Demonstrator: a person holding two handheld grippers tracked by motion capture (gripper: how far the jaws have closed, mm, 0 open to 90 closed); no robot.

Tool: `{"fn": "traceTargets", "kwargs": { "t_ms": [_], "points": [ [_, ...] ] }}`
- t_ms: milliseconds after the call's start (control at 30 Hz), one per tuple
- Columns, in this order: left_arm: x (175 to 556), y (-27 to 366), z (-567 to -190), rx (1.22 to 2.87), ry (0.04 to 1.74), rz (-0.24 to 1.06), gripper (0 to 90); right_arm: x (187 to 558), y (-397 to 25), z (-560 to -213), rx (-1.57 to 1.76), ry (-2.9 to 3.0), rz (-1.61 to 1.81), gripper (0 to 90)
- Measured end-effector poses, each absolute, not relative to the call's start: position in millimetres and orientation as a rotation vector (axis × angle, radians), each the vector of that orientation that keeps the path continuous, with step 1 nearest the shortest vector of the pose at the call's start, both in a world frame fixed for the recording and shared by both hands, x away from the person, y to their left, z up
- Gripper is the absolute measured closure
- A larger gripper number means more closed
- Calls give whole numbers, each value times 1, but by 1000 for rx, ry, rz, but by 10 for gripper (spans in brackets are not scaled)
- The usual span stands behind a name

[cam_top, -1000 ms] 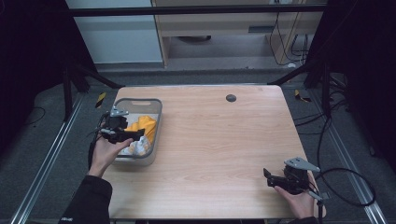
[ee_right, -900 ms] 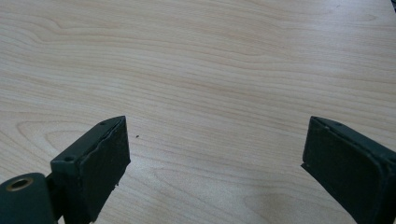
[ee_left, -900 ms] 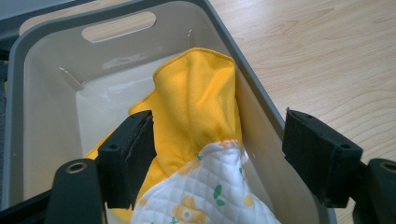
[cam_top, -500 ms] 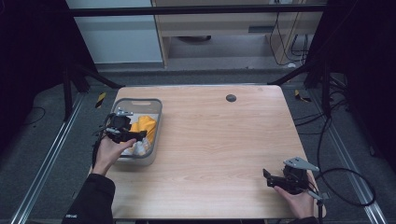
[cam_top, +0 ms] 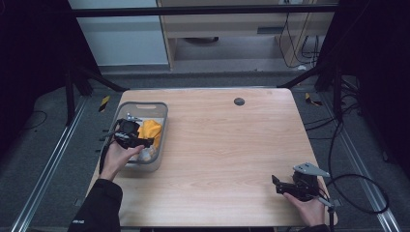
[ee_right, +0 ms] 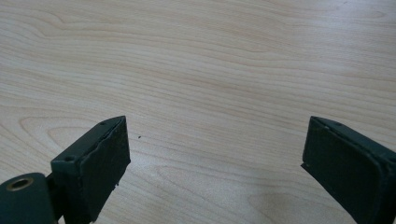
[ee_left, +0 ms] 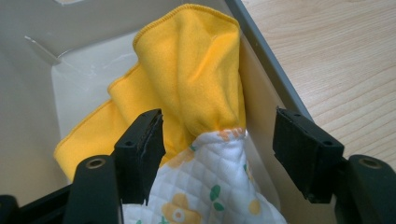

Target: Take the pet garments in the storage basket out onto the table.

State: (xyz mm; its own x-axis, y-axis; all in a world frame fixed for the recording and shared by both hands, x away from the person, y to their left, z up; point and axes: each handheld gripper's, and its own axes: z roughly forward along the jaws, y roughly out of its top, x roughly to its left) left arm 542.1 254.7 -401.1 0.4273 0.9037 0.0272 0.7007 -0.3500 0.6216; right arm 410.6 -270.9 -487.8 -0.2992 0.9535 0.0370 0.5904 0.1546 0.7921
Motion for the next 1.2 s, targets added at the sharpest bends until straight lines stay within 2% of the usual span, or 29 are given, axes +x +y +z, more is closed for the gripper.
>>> {"fn": "traceTargets", "kwargs": {
  "t_ms": [200, 733, 1200],
  "points": [
    [544, 254, -407, 2183, 1369, 496, 364, 411, -271, -488, 1461, 1962, 993, 74],
    [546, 252, -419, 2245, 1416, 450, 506, 411, -269, -489, 1459, 1975, 985, 74],
    [547, 251, -422, 2264, 1451, 428, 736, 412, -269, -489, 1456, 1982, 979, 73]
  ]
}}
